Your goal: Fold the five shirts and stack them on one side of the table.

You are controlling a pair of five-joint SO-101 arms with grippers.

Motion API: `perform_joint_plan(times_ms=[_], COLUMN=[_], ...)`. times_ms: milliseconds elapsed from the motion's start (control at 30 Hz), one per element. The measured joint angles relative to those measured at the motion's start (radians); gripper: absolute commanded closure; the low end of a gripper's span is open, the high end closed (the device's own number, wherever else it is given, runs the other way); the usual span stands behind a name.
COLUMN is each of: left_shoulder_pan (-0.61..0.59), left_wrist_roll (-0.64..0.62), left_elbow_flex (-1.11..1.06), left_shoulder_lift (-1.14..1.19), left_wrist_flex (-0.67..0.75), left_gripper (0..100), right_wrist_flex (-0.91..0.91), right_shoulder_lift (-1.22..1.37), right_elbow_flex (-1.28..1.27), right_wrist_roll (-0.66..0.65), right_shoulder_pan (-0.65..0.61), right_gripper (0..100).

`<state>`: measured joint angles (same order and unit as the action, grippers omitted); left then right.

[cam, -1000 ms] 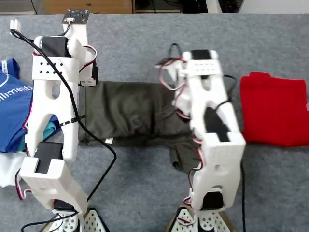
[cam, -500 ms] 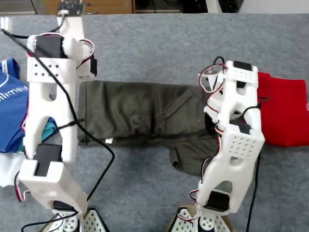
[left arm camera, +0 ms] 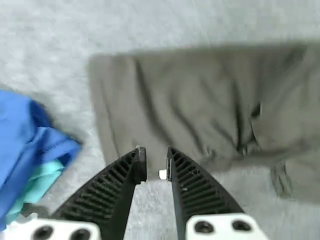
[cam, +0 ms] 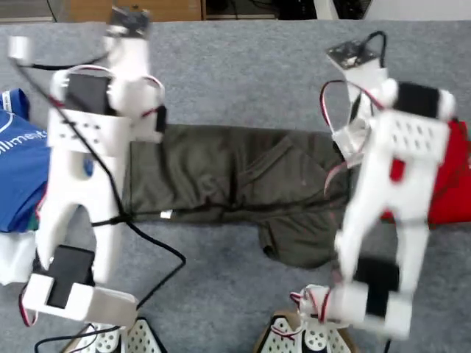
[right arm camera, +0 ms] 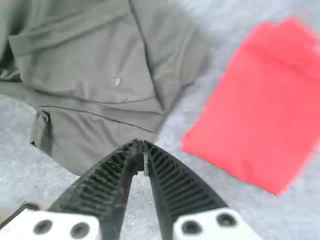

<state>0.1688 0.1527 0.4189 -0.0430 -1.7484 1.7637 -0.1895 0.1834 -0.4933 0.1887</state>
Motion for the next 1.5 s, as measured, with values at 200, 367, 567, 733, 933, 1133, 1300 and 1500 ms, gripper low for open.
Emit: perform_joint_plan(times_ms=[200,367,567,733,933,1133,1300,1500], left_shoulder_pan=[0.189,0.284,0.456,0.626,0.732,0.812,0.824,0.829], left_wrist_roll=[0.052,0.055,0.060,0.060,0.060,0.063,0.063,0.063], left_elbow_flex=[-0.107,-0.169,-0.169,-0.114,-0.005,0.114,0.196,0.226], left_shoulder_lift=[0.006,0.094,0.221,0.319,0.437,0.559,0.629,0.674], left_wrist_flex=[0.026,0.092,0.107,0.110,0.110,0.110,0.110,0.110], left_gripper=[84,83,83,83,83,77,76,76], right_wrist_flex=[0.000,0.000,0.002,0.002,0.002,0.002,0.002,0.002], right_shoulder_lift=[-0.428,-0.704,-0.868,-0.907,-0.916,-0.916,-0.916,-0.916], right_elbow_flex=[-0.097,-0.101,-0.103,-0.087,-0.077,-0.077,-0.048,-0.006], right_wrist_roll=[0.000,-0.002,0.086,0.124,0.130,0.178,0.180,0.132], right_shoulder_pan=[0.044,0.058,0.058,0.058,0.058,0.058,0.058,0.058], right_gripper=[99.5,99.4,99.4,99.4,99.4,99.4,99.4,99.4])
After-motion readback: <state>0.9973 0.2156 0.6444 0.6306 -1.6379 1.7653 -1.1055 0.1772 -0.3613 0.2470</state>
